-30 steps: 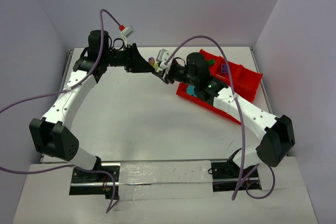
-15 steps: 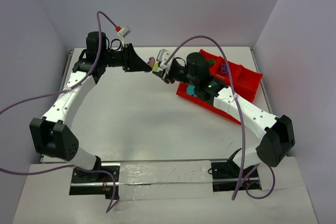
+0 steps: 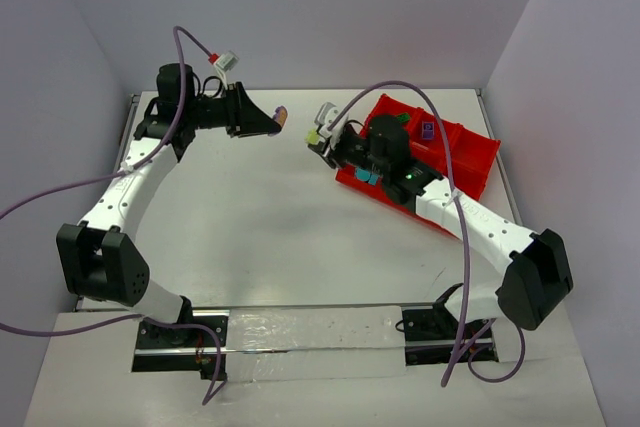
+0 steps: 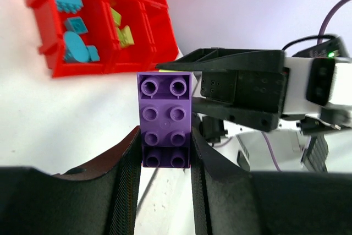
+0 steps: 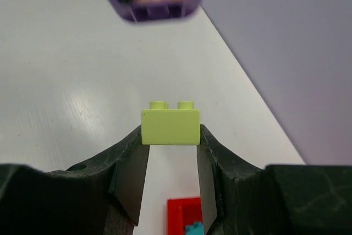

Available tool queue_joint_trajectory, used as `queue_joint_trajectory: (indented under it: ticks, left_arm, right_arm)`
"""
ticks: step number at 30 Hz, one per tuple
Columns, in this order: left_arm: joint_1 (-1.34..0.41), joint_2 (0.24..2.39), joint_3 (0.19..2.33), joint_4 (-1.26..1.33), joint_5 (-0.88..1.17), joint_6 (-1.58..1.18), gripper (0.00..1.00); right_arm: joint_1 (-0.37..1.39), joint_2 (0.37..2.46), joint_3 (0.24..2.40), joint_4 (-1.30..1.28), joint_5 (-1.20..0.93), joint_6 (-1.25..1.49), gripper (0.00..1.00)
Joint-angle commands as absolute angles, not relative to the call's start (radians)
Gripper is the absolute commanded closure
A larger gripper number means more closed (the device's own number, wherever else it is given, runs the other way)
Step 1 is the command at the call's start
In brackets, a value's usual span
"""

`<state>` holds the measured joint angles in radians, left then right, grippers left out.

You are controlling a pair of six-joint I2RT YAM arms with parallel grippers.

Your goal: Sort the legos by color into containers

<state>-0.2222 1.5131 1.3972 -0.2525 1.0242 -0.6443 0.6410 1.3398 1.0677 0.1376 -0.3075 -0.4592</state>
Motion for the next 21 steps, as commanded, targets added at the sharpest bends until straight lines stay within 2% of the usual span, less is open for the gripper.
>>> queue_joint_trajectory:
  ticks: [1,5,10,15,21]
  left_arm:
    - [-0.206,1.470,1.388,-0.143,1.014,-0.693,1.00]
    - [-0.207,1.496,1.415,-0.218,0.952,-0.667,1.00]
    - [-0.234,1.535,1.469,-0.334,0.853,-0.608,1.00]
    - [-0.281,1.567,1.500,-0.331,0.832,-0.616,1.00]
    - [-0.304,1.586,1.508,-0.340,0.842,-0.603,1.00]
  right_arm:
    - [0.583,1.254,1.011,0.160,-0.249,-0.414,1.00]
    - [0.448,1.199,0.949,0.116,-0.229,-0.204,1.00]
    - [0.324,1.132,0.879,0.018,-0.035,-0.037,1.00]
    - [0.236,1.187,0.935,-0.197,0.153,0.163,1.00]
    - [0.167,1.278,0.994,-0.363,0.153,0.264,1.00]
